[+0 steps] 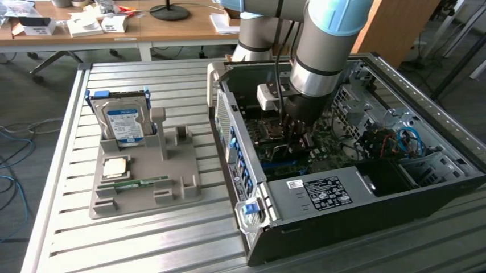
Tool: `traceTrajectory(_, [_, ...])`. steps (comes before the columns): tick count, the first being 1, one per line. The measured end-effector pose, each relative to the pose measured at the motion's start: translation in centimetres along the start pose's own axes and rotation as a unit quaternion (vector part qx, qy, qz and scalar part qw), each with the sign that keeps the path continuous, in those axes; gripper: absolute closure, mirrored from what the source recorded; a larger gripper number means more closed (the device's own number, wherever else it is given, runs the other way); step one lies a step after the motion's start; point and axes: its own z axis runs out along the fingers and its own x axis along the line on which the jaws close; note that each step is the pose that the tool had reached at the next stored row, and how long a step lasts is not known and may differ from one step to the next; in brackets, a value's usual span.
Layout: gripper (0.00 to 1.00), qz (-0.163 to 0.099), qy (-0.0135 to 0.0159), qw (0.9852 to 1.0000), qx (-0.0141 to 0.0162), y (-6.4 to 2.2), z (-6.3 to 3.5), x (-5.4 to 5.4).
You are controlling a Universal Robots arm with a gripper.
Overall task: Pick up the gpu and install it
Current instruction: 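Insert the gpu into the slot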
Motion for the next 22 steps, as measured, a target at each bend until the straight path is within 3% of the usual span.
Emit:
traceTrajectory(6, [0.66, 0.0, 0.0001, 1.0, 0.0, 0.0, -0.36, 0.0])
traceTrajectory(22, [0.66, 0.0, 0.0, 1.0, 0.0, -0.05, -4.77, -0.1])
